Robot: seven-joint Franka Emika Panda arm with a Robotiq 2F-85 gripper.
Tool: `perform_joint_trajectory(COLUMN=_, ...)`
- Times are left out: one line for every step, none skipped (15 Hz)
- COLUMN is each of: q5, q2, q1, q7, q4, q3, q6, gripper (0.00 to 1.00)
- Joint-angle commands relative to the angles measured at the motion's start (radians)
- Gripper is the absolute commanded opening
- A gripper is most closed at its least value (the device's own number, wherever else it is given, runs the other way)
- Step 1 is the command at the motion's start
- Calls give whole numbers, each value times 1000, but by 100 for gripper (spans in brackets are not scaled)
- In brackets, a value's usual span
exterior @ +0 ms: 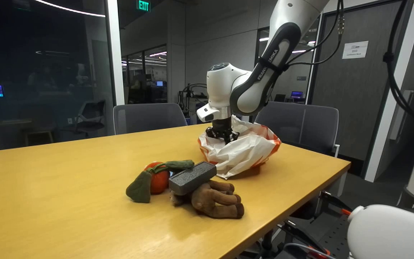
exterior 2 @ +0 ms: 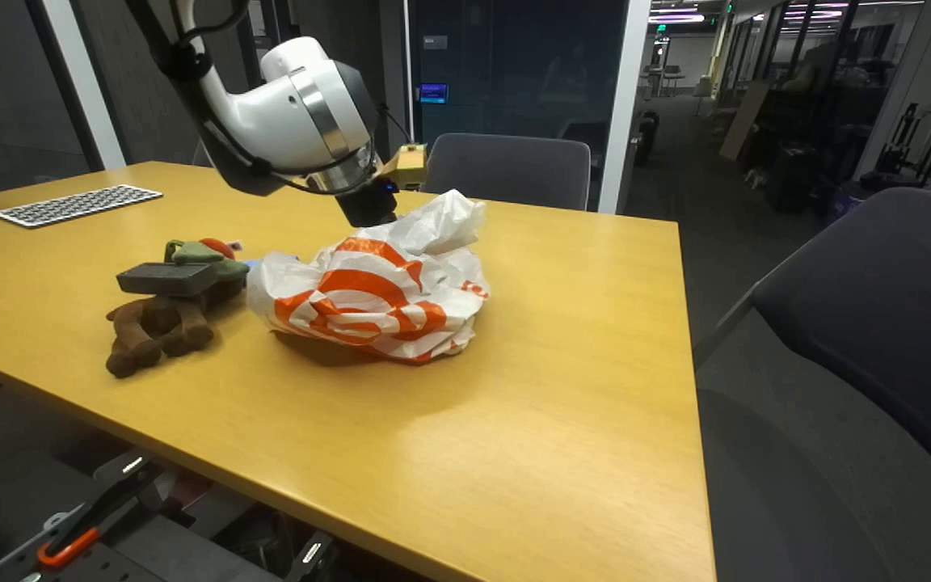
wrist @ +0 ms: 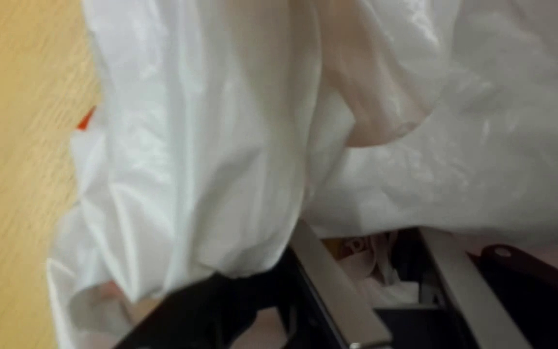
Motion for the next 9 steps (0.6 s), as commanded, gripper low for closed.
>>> perform_joint_trajectory(q5=-100, q2=-97, q1=49, q7=42, q4=-37, q3=-20, q6=-83, gripper=17)
perform_joint_trajectory(q5=-134, q2=-120, q1=60, q7=64, q4=-43, q3=-18, q6=-115, gripper=16)
perform_joint_trajectory(q5=-151, q2=-143, q1=62, q7=48, q4=-50, q3=-7, q6=-147, gripper=16)
perform_joint_trajectory(q5=-178, q2=-166, q1=63, q7=46, q4=-58, q3=-1, q6=-153, gripper=16)
perform_joint_trajectory(q5=-202, q2=-188, q1=60, q7=37, q4=-67, q3=2, q6=-145, gripper=16)
perform_joint_trajectory(q5=-237, q2=-207, q1=60, q7=52, q4=-75, q3=0, q6=-131, gripper=16)
perform_joint_trajectory(q5=-243, q2=-223, q1=54, q7=43, q4=-83, q3=4, q6=-112, gripper=16)
perform_joint_trajectory(q5=-174, q2=-236, q1=38, q7=-9, q4=-96, q3=17, q6=-84, gripper=16)
perform_joint_trajectory(q5=-96, q2=-247, q1=25, q7=-55, q4=-110, q3=24, q6=-54, gripper=16)
